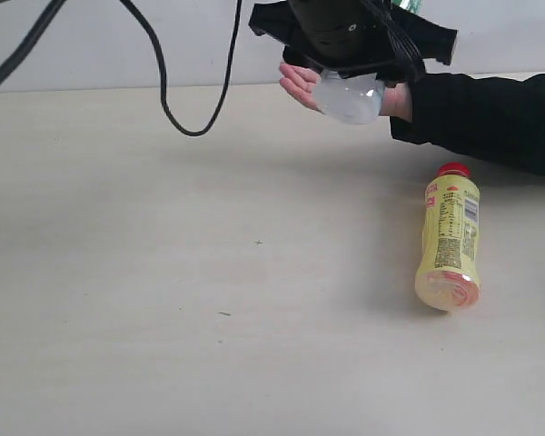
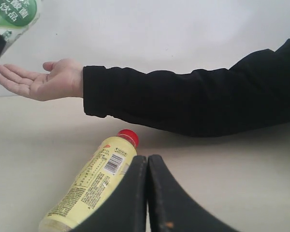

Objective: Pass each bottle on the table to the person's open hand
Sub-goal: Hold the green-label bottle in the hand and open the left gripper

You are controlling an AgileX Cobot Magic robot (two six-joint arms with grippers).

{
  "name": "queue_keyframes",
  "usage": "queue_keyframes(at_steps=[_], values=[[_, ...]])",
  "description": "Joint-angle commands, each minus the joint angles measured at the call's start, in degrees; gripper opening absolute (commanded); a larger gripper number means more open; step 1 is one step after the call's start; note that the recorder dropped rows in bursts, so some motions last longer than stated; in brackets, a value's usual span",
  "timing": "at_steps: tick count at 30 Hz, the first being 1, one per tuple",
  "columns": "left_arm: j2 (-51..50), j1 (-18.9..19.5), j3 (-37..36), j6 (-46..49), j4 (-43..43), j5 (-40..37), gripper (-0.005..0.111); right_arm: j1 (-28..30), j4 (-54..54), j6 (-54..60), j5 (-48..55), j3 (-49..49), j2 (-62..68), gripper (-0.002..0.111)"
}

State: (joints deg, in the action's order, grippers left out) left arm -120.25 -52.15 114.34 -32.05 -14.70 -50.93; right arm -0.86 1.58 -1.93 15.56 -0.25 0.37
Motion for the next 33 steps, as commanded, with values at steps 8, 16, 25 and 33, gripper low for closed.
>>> queue_keyframes(at_steps=[8, 16, 25, 33], values=[[-9.1, 7.3, 7.3, -5.6, 13.3, 7.6, 0.0, 0.3, 0.0, 0.3, -0.2, 0.3, -0.4, 0.0], [-11.5, 8.6, 7.3, -7.3, 13.8, 13.7, 0.0, 0.3, 0.0, 0.3, -0.2, 0.3, -0.4, 0.0], [-12.6, 11.6, 7.3, -7.9, 19.0, 14.7, 0.0, 0.3, 0.0, 0.3, -0.2, 0.3, -0.4, 0.0], [-12.7, 13.6, 7.3, 0.1, 35.8, 16.9, 0.0, 0.3, 0.0, 0.3, -0.2, 0.3, -0.4, 0.0]])
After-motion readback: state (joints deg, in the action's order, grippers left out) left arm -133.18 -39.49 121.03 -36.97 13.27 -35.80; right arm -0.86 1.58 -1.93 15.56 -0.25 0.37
